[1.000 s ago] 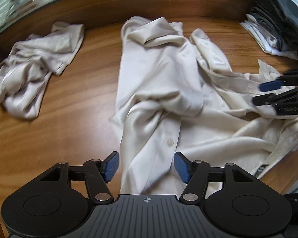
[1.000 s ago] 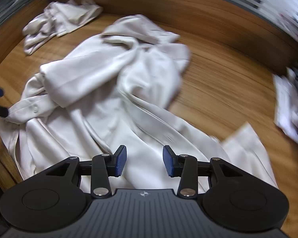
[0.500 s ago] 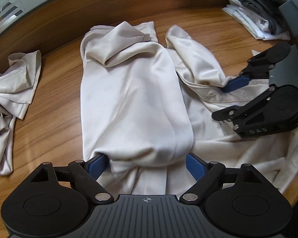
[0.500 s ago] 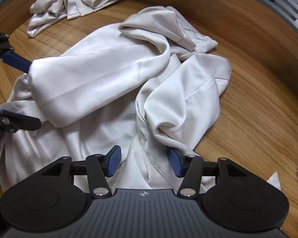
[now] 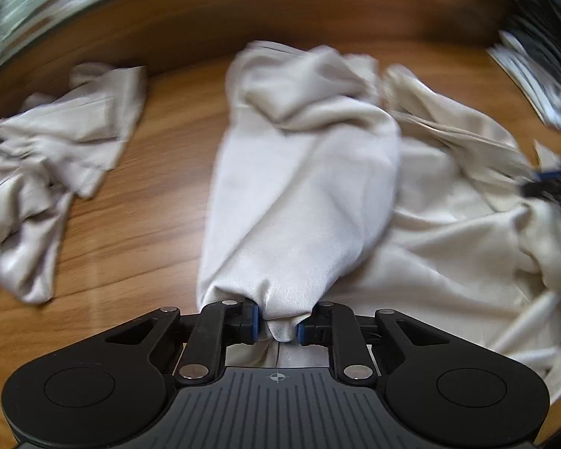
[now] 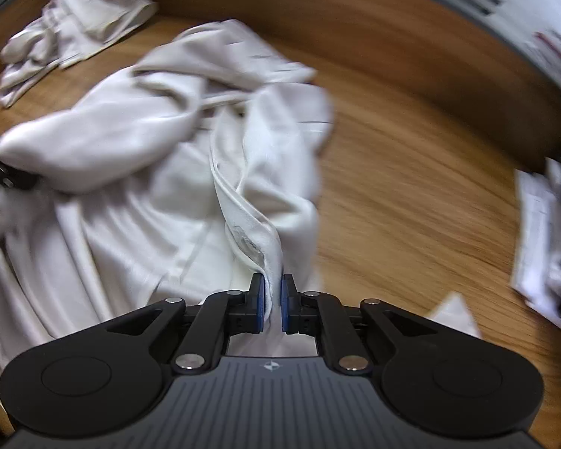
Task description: Fold clothes
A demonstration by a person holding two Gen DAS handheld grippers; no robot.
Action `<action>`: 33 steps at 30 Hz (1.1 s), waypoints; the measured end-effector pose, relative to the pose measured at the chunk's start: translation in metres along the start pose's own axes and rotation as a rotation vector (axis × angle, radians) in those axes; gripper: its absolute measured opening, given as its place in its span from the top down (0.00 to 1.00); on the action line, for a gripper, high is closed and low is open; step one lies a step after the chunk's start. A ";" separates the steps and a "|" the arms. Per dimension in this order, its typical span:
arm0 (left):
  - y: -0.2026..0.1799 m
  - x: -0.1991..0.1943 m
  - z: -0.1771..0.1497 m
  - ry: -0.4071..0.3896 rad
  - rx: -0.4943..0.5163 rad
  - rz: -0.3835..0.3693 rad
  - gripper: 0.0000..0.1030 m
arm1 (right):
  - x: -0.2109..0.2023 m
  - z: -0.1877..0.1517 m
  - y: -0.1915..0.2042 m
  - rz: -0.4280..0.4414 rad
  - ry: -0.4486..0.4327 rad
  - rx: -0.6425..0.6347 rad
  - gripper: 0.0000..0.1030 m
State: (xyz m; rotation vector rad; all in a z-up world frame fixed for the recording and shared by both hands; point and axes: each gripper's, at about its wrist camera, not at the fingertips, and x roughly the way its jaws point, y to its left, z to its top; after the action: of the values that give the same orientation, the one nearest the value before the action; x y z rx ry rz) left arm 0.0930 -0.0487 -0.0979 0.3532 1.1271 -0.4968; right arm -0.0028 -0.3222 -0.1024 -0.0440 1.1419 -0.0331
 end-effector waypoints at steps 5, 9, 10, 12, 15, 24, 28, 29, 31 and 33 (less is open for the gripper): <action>0.048 -0.014 -0.014 0.006 -0.189 0.032 0.82 | -0.020 -0.017 -0.043 -0.099 -0.001 0.075 0.93; 0.079 -0.024 -0.034 0.025 -0.297 0.076 0.82 | -0.031 -0.040 -0.079 -0.188 0.025 0.143 0.93; 0.086 -0.027 -0.039 0.029 -0.323 0.088 0.82 | -0.034 -0.047 -0.087 -0.211 0.034 0.159 0.93; 0.101 -0.030 -0.050 0.039 -0.379 0.105 0.81 | -0.037 -0.061 -0.098 -0.235 0.054 0.195 0.94; 0.122 -0.035 -0.066 0.059 -0.461 0.112 0.80 | -0.040 -0.082 -0.115 -0.267 0.083 0.249 0.94; 0.134 -0.057 -0.090 0.025 -0.500 0.106 0.55 | -0.061 -0.105 -0.118 -0.217 0.075 0.311 0.72; 0.127 -0.070 -0.089 -0.012 -0.434 0.092 0.49 | -0.072 -0.088 -0.091 -0.149 0.022 0.258 0.66; 0.124 -0.073 -0.089 -0.018 -0.408 0.086 0.48 | -0.073 -0.083 -0.081 -0.129 0.010 0.238 0.64; 0.118 -0.077 -0.088 -0.027 -0.359 0.078 0.46 | -0.076 -0.072 -0.063 -0.090 -0.015 0.198 0.62; 0.111 -0.080 -0.087 -0.033 -0.312 0.069 0.46 | -0.077 -0.059 -0.040 -0.041 -0.037 0.151 0.58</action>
State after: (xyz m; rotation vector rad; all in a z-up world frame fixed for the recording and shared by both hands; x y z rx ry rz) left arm 0.0590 0.1043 -0.0565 0.1114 1.1358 -0.2589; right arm -0.0885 -0.3590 -0.0544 0.0661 1.0990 -0.1539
